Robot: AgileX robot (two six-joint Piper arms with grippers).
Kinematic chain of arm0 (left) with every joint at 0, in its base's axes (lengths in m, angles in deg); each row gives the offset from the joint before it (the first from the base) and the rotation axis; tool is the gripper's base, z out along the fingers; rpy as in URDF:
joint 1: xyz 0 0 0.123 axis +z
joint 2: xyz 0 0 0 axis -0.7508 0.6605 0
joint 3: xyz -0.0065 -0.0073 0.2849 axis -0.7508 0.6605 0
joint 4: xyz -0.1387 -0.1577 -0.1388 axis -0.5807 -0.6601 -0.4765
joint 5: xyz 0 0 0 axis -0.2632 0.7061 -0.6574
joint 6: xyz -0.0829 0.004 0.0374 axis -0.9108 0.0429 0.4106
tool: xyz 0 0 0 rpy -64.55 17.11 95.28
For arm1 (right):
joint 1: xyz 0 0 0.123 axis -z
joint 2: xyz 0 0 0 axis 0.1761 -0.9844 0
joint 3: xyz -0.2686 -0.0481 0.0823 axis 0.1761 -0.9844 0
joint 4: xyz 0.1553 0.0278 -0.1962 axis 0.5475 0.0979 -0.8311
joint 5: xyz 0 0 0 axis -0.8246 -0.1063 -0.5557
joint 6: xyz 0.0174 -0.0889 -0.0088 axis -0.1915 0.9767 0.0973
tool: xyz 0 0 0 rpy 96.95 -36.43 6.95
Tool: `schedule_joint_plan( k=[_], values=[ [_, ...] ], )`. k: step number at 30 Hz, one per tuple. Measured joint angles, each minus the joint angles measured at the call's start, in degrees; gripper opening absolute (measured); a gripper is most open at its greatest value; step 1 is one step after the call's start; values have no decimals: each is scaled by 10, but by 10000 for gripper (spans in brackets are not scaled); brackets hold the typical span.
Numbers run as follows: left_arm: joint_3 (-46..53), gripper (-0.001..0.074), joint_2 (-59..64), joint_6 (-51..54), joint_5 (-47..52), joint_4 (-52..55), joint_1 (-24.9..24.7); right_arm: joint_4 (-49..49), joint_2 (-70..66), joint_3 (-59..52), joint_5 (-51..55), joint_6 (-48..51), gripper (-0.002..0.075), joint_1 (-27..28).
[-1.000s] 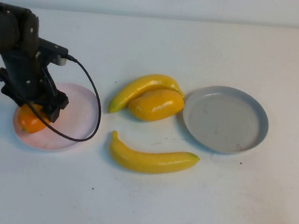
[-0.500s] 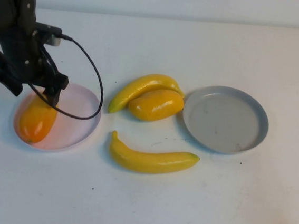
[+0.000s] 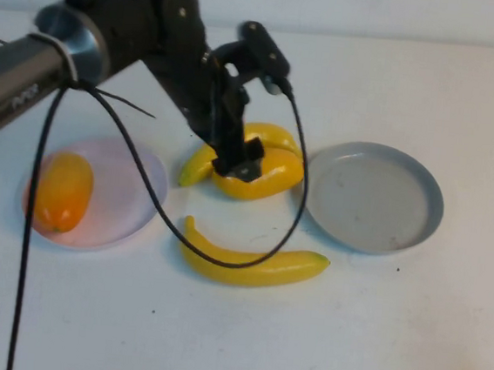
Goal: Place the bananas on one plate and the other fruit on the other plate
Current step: Put one type of fruit in the left plate
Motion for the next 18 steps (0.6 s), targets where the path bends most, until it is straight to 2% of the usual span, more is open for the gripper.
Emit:
schedule_joint_plan(
  k=[4,7,18],
  values=[
    [-2,668,20,49,-81,0,-48,0,0,0,0,0,-17,0],
    [-2,668,43,62,-116,2,-66,0,0,0,0,0,-17,0],
    [-3,669,85,50,-146,31,-58,0,0,0,0,0,-17,0]
  ],
)
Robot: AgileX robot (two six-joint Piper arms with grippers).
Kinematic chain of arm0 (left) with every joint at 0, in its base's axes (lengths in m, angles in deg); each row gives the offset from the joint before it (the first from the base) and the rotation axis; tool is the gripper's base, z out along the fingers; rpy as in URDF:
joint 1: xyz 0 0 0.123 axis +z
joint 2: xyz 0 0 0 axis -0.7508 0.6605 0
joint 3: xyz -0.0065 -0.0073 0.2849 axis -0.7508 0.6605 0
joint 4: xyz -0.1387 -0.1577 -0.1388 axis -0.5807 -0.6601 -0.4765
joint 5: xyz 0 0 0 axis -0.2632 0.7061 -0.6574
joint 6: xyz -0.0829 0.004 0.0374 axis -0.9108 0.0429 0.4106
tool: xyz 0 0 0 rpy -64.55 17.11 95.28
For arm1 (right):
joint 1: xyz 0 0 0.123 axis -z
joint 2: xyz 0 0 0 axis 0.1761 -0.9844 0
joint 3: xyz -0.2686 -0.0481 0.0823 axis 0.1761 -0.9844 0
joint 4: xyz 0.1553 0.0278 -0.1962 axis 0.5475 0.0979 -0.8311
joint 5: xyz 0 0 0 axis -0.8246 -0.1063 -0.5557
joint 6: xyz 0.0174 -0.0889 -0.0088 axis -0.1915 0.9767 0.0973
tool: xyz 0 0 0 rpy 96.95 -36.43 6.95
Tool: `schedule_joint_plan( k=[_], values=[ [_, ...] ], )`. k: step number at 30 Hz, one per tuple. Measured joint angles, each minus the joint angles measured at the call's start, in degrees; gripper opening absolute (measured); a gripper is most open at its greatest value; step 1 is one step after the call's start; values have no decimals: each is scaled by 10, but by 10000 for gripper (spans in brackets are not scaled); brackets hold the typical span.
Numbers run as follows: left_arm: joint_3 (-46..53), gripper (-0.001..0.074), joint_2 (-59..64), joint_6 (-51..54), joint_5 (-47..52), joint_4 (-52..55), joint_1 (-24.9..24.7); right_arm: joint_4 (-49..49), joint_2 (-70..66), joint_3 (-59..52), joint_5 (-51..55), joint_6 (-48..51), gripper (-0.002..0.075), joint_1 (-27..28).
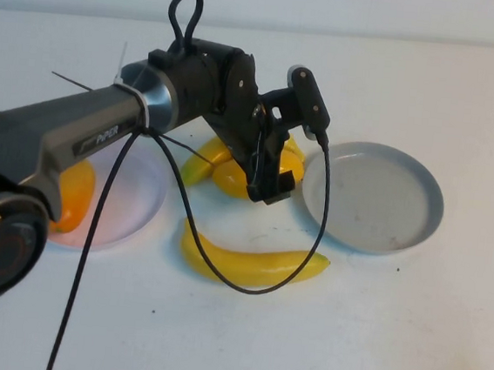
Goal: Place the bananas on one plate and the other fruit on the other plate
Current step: Put one type of fruit in the left plate
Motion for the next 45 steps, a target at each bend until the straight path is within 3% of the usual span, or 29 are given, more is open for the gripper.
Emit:
schedule_joint_plan(
  k=[10,15,21,26,31,35,45],
  values=[
    [0,662,19,-3,0,1,9,0,0,0,0,0,-17,0],
    [0,556,19,-4,22,1,9,0,0,0,0,0,-17,0],
    [0,554,7,-28,69,-1,9,0,0,0,0,0,-17,0],
    [-37,554,-43,-161,181,10,9,0,0,0,0,0,-17,0],
    [-59,554,-82,-336,252,115,9,0,0,0,0,0,-17,0],
    [-59,554,-82,-403,269,179,16,0,0,0,0,0,-17,0],
    [-59,554,-65,-487,270,167,82,0,0,0,0,0,-17,0]
  ],
)
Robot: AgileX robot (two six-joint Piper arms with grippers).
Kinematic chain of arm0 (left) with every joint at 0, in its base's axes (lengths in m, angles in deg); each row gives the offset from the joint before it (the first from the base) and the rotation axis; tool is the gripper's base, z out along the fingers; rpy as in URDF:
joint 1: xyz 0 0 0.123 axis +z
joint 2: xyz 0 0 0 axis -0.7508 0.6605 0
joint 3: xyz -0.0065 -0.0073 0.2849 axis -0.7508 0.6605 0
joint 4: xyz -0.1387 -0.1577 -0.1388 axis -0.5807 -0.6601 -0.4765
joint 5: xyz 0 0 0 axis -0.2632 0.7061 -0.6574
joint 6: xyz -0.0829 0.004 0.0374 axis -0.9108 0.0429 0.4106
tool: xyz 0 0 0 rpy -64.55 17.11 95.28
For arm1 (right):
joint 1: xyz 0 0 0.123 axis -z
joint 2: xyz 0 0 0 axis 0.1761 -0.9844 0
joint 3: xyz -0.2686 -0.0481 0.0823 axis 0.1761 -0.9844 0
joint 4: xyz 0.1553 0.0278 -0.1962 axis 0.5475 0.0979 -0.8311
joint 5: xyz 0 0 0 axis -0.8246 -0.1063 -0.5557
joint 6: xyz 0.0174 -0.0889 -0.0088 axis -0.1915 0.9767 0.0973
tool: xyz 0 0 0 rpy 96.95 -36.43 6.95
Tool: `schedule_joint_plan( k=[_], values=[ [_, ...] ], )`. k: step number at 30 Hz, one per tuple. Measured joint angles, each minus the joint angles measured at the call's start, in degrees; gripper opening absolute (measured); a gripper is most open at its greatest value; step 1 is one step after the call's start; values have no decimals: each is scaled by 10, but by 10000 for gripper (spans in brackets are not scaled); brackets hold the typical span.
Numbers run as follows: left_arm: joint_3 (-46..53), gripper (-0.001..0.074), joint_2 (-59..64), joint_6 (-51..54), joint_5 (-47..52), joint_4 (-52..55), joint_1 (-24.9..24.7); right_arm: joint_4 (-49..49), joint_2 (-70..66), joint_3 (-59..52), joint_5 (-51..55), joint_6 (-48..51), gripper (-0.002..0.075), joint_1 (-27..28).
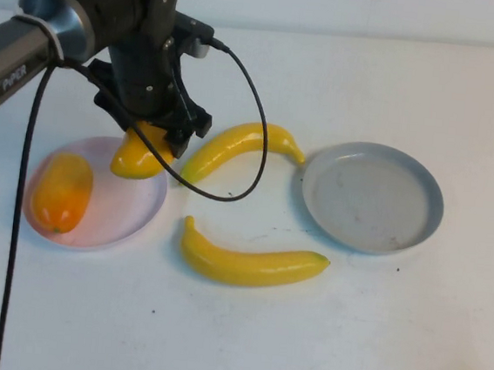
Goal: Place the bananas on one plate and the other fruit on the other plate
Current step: Put one type of fruit in the left plate
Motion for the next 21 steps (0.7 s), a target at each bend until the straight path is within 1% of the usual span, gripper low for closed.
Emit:
schedule_joint_plan(
  k=[5,13,21],
  values=[
    [0,554,17,-38,0,1,12,0,0,0,0,0,-17,0],
    [4,554,28,-52,0,1,12,0,0,0,0,0,-17,0],
    [105,554,-36,-62,-1,1,20,0,0,0,0,0,-17,0]
  ],
)
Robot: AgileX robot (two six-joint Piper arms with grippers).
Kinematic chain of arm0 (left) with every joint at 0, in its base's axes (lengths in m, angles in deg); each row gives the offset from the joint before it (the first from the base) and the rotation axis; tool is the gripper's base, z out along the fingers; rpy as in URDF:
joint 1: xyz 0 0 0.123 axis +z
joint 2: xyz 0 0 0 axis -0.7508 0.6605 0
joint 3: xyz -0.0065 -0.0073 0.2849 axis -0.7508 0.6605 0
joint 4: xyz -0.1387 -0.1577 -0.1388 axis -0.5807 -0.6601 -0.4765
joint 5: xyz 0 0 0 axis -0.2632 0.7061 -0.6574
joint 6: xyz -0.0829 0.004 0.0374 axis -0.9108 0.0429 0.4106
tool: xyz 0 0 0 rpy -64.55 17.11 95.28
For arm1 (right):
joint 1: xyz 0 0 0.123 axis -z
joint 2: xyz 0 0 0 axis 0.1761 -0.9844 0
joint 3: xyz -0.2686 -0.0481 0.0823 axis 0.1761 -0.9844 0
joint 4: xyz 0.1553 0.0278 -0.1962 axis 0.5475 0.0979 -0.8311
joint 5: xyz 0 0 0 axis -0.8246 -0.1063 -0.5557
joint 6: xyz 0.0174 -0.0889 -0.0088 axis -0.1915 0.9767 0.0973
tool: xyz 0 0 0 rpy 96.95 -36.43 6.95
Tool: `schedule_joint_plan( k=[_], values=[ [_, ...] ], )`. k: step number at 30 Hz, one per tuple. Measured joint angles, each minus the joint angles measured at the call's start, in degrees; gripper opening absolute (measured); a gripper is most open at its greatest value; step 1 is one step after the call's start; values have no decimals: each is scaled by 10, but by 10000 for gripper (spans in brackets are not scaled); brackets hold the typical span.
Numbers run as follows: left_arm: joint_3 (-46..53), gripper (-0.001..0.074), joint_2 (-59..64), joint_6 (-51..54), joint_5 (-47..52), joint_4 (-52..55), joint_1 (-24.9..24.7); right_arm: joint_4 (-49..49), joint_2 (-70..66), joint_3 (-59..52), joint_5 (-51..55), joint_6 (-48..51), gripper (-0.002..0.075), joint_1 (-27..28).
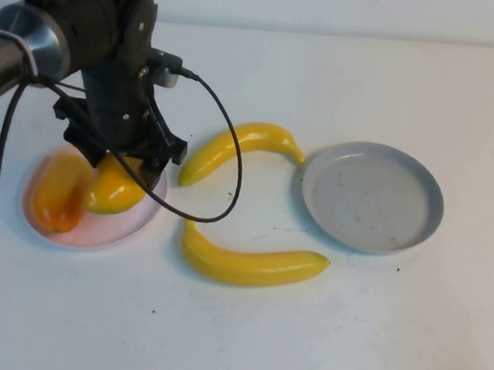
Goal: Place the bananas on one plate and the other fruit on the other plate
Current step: Put one type of fruit in the left plate
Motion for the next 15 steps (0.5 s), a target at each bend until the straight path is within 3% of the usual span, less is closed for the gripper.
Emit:
schedule_joint_plan(
  k=[15],
  values=[
    [16,568,34,-7,-37,2,15,0,0,0,0,0,-17,0]
  ],
)
